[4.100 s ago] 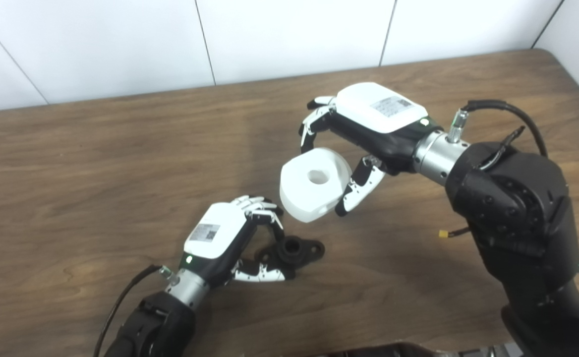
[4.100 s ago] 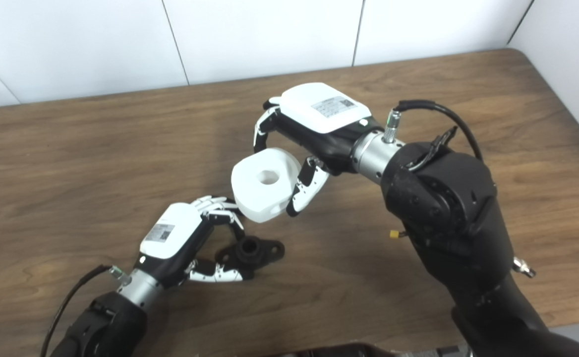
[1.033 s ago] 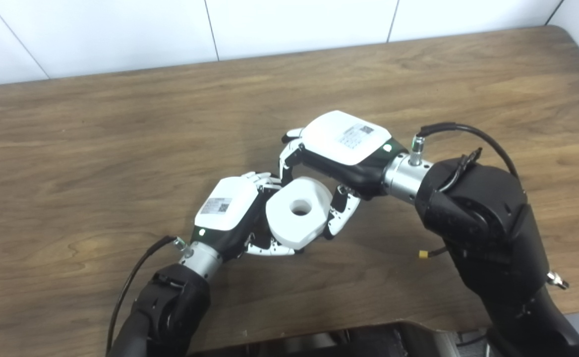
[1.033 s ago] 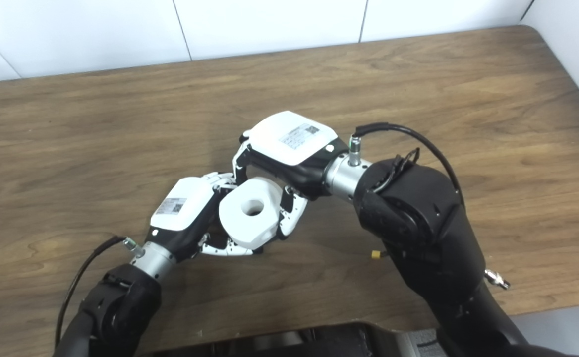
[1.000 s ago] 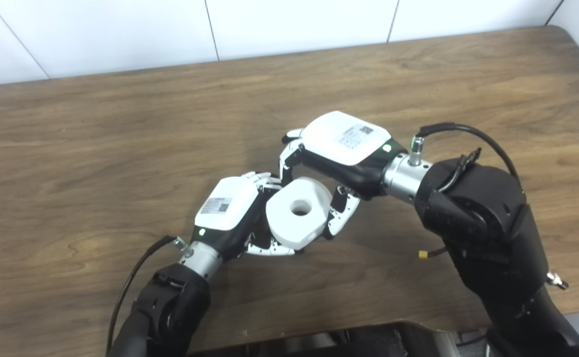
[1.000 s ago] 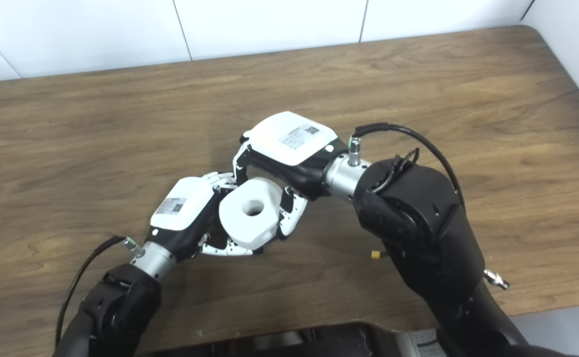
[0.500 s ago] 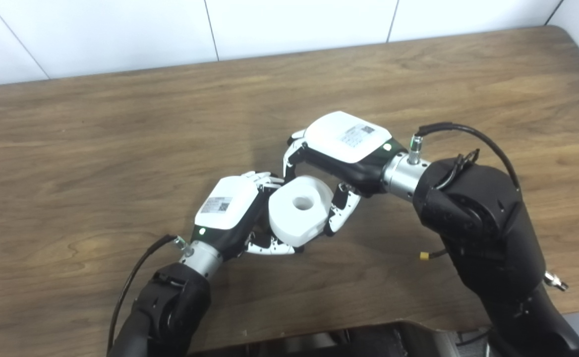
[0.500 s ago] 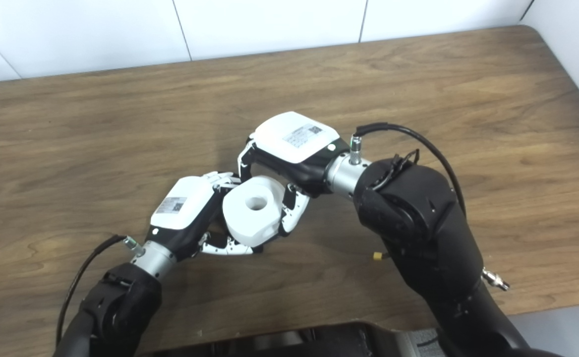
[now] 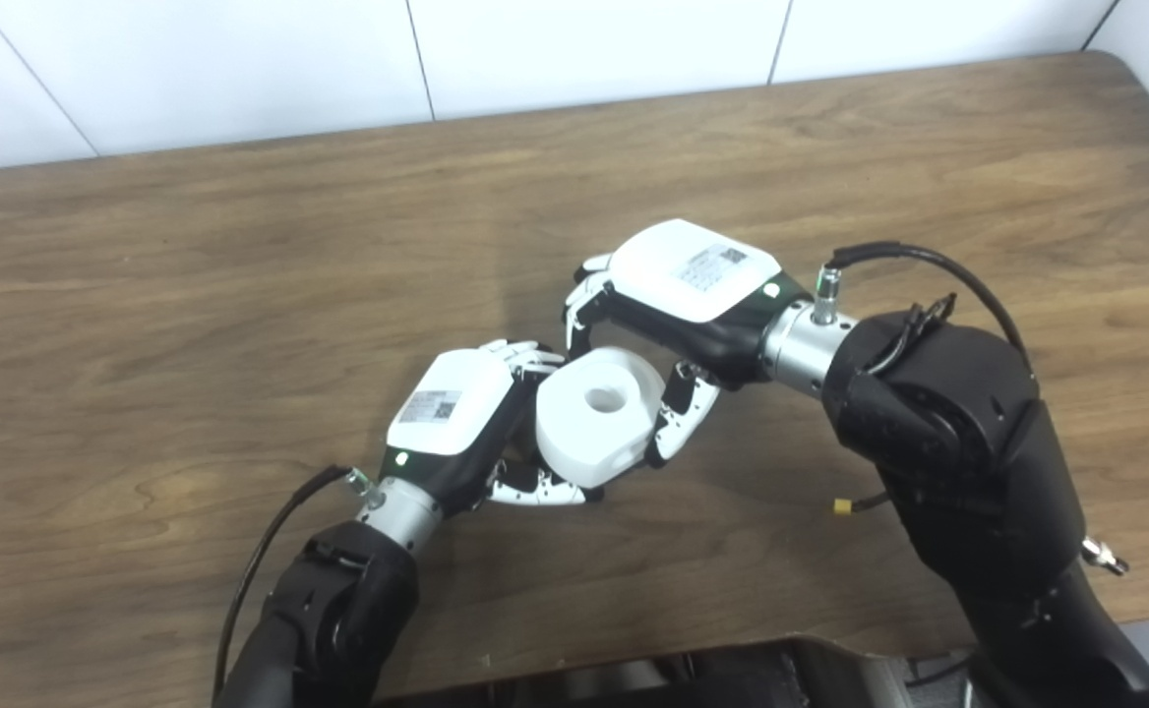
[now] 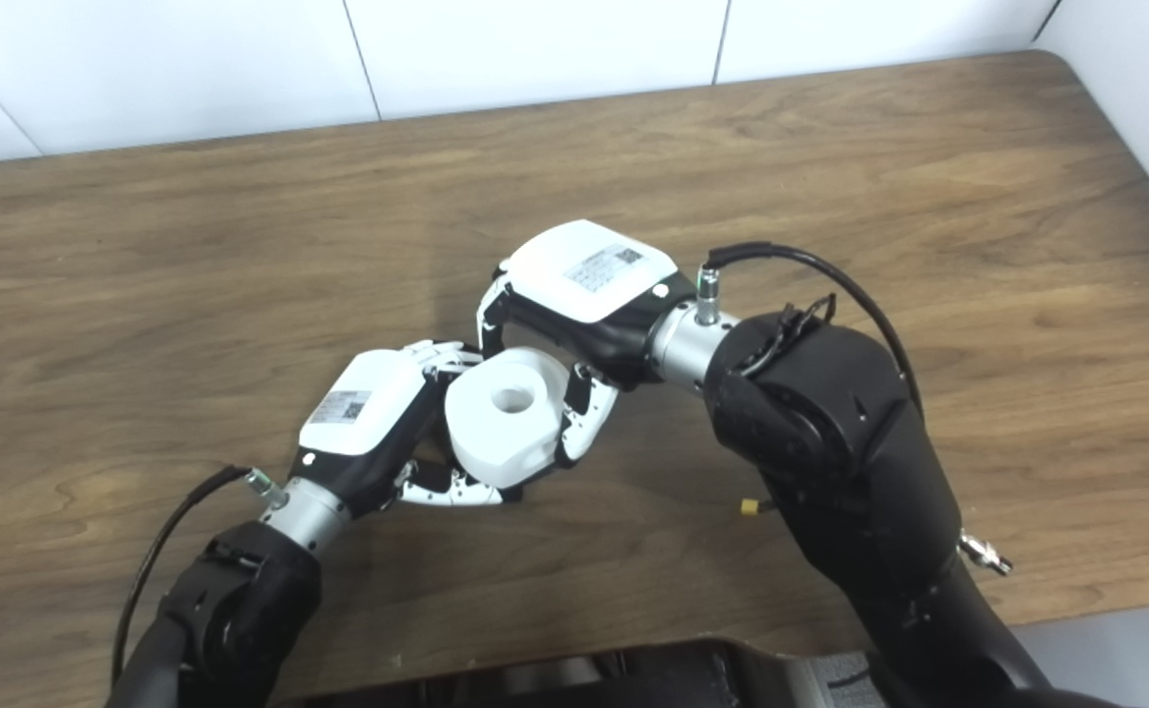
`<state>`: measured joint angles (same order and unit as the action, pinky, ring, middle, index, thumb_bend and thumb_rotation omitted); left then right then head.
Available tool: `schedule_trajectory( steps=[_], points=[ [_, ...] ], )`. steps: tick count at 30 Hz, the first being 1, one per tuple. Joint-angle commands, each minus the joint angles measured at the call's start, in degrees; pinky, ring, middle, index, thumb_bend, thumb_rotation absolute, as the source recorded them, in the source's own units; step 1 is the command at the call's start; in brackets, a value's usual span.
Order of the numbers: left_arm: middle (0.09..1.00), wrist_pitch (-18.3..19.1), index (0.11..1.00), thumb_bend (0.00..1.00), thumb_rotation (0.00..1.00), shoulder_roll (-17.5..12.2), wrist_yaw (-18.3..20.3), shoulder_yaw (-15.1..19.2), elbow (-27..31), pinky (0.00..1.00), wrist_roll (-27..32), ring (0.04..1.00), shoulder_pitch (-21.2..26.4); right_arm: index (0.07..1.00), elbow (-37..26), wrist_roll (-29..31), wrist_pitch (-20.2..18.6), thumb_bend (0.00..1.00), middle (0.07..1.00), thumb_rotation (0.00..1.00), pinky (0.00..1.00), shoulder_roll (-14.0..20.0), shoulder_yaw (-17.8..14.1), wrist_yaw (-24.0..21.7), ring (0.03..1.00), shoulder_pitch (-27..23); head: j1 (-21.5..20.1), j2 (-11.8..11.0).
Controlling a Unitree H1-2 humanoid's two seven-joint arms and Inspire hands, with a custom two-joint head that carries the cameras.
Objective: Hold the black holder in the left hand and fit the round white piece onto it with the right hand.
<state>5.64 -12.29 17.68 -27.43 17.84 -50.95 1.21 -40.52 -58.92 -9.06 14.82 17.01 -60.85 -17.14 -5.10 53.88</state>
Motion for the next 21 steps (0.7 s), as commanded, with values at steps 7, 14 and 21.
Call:
schedule_trajectory(
  steps=[7, 14, 21],
  points=[
    [0.773, 1.22, 0.487, 0.52, 0.06, -0.66, 3.66, -0.94, -2.13, 0.86, 0.59, 0.849, -1.1, 0.784, -1.74, -0.18, 0.09, 1.0, 0.881, 0.23, 0.83, 1.45, -0.66, -3.47, 0.946, -2.57, 0.22, 0.07],
    [0.774, 1.69, 0.487, 0.52, 0.06, -0.68, 4.29, -1.05, -1.96, 0.87, 0.09, 0.853, -0.89, 0.944, -1.99, -0.75, -0.23, 1.0, 0.978, 0.26, 0.88, 2.05, -0.5, -7.16, 0.997, -3.36, 0.18, 0.09],
    [0.769, 1.43, 0.487, 0.52, 0.06, -0.65, 3.72, -0.91, -2.16, 0.86, 0.08, 0.847, -1.02, 1.0, -2.05, -0.89, -1.02, 1.0, 1.0, 0.29, 0.9, 2.33, -0.43, -8.63, 1.0, -4.1, 0.07, 0.12]
  ],
)
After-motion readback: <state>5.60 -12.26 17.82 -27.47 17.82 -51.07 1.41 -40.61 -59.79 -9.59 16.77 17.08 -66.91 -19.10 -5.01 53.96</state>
